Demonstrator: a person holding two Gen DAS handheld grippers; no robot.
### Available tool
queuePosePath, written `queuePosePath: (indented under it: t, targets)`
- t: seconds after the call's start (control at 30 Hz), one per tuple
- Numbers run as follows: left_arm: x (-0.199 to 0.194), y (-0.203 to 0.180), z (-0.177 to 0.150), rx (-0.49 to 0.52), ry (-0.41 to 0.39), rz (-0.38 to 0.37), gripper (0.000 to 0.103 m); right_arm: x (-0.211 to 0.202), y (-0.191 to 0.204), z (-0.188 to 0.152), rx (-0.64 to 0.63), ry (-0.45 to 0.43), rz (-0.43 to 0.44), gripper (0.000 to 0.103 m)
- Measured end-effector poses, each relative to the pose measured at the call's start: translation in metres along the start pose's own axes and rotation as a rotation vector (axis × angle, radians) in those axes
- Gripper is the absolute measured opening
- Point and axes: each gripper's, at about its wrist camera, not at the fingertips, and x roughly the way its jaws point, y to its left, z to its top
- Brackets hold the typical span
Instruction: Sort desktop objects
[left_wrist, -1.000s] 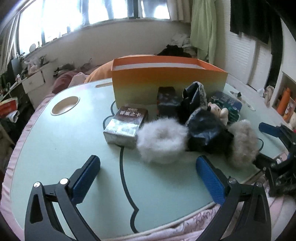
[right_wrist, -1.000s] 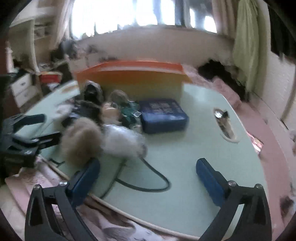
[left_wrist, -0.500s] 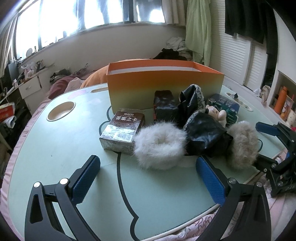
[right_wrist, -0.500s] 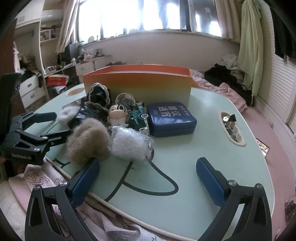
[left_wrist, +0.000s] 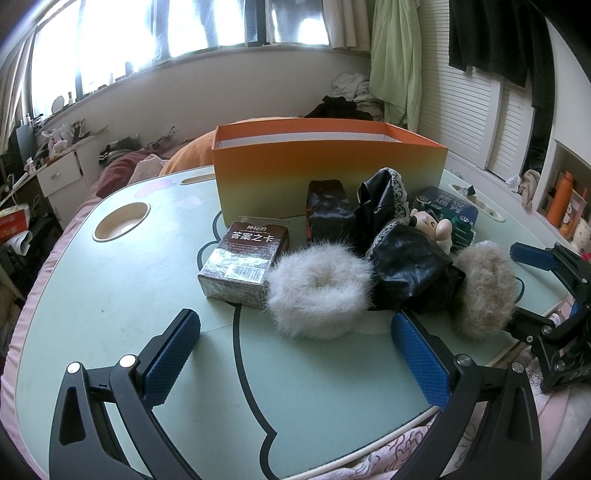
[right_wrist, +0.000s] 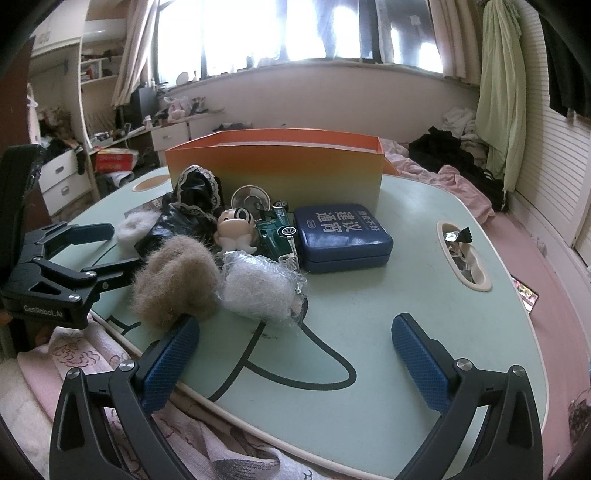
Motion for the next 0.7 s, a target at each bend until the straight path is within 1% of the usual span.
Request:
queuePosePath:
  t: [0.53, 0.7]
  targets:
    - [0.0001, 0.0, 0.0, 0.003, 0.001, -0.001, 0.103, -0.0007, 0.0005, 0.0, 0.001, 0.0, 0.0, 0.103]
    - [0.0004, 0.0013, -0.0002, 0.023, 0.002, -0.027, 0.103, -0.001, 0.0006, 0.0001, 0.001, 0.0, 0.001, 0.103]
